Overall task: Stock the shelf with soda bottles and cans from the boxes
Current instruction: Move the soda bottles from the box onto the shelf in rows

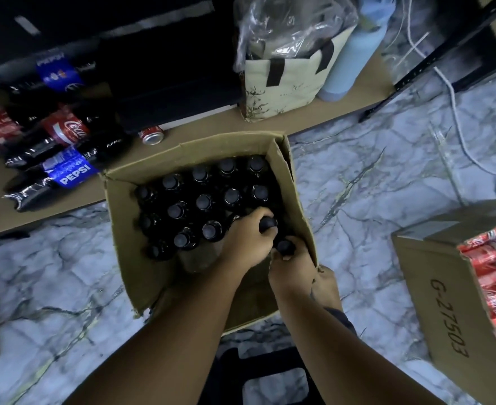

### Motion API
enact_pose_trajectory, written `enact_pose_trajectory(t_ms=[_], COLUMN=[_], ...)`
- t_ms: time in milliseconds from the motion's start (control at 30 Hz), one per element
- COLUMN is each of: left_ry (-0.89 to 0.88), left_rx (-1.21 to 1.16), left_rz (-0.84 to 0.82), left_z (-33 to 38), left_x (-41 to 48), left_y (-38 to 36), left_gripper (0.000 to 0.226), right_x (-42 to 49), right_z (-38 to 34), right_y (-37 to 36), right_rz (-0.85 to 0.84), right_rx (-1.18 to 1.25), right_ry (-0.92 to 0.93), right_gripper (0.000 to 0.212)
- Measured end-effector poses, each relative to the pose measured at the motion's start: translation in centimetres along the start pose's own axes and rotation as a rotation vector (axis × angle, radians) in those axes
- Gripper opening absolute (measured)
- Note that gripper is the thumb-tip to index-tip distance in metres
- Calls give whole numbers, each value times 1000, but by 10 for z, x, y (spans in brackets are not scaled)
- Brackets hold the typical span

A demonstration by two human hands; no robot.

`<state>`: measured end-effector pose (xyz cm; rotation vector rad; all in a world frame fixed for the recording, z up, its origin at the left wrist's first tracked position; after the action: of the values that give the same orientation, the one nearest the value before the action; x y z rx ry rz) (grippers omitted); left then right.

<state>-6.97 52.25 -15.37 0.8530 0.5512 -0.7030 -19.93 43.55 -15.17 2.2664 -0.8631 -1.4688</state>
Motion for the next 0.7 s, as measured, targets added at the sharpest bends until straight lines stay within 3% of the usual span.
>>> enact_pose_trajectory(t_ms=[167, 300, 700], left_ry=[-57, -151, -438], left_rx=[-124, -124, -46], left_rz=[71, 137, 243], left_z=[27, 68, 213], left_x=[-68, -135, -339], left_y=[36, 84, 259], left_gripper=[30, 37, 34], right_x=[-56, -108, -320], right_z=[-37, -67, -237], right_y=[54, 90, 258], right_rz=[-108, -148, -98], right_rx=[-177, -271, -55], right_ry=[257, 500, 1021], right_gripper=[10, 34, 14])
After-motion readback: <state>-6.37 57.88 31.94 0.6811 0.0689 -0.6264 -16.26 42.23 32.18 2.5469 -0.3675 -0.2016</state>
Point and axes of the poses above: each hand's wrist, its own x-axis towards the middle knuckle, its own y-axis out of the back of the hand, z = x × y, the point moved 9 cm from there along x, towards the middle knuckle, and after that the axes turned 4 degrees about y, right-handed, at the moved point
